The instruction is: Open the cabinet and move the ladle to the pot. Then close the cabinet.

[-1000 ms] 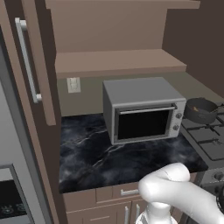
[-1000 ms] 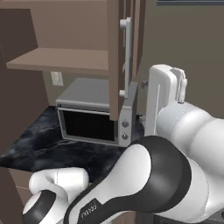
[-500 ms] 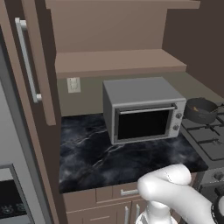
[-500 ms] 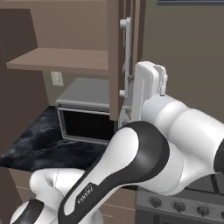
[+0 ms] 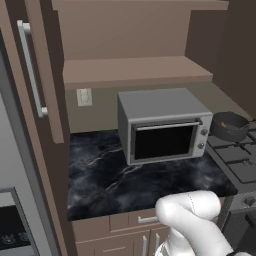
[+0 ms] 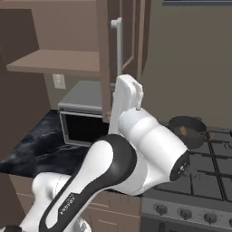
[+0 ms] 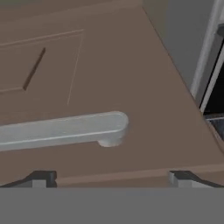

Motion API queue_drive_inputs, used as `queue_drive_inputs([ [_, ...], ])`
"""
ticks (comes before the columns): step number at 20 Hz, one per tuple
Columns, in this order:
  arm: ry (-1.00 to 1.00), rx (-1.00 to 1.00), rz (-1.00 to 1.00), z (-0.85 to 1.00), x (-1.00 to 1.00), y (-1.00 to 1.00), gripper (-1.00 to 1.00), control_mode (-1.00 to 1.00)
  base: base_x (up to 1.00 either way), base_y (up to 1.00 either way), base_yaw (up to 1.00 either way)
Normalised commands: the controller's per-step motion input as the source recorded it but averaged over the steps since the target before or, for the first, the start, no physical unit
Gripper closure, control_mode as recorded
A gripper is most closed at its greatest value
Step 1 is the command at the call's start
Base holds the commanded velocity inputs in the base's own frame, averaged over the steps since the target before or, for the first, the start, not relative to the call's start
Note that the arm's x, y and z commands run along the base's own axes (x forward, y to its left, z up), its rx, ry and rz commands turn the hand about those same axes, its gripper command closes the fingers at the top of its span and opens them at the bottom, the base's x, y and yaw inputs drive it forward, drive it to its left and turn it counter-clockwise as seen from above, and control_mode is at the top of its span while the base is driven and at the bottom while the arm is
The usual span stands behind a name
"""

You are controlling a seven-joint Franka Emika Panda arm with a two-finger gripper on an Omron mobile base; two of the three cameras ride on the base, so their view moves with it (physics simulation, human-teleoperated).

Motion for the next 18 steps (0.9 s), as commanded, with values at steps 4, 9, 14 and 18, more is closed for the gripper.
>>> queue_drive_inputs([
  [4,-0.11,0.08,0.01,-0.04,0.78,0.59,-1.00,-1.00,0.00,0.00,0.00],
  [9,-0.05,0.08,0.02,-0.01,0.97,0.68,-1.00,-1.00,0.00,0.00,0.00],
  [14,0.00,0.07,0.00,0.00,1.00,0.63,-1.00,-1.00,0.00,0.00,0.00],
  [18,0.00,0.06,0.00,0.07,1.00,0.57,-1.00,-1.00,0.00,0.00,0.00],
])
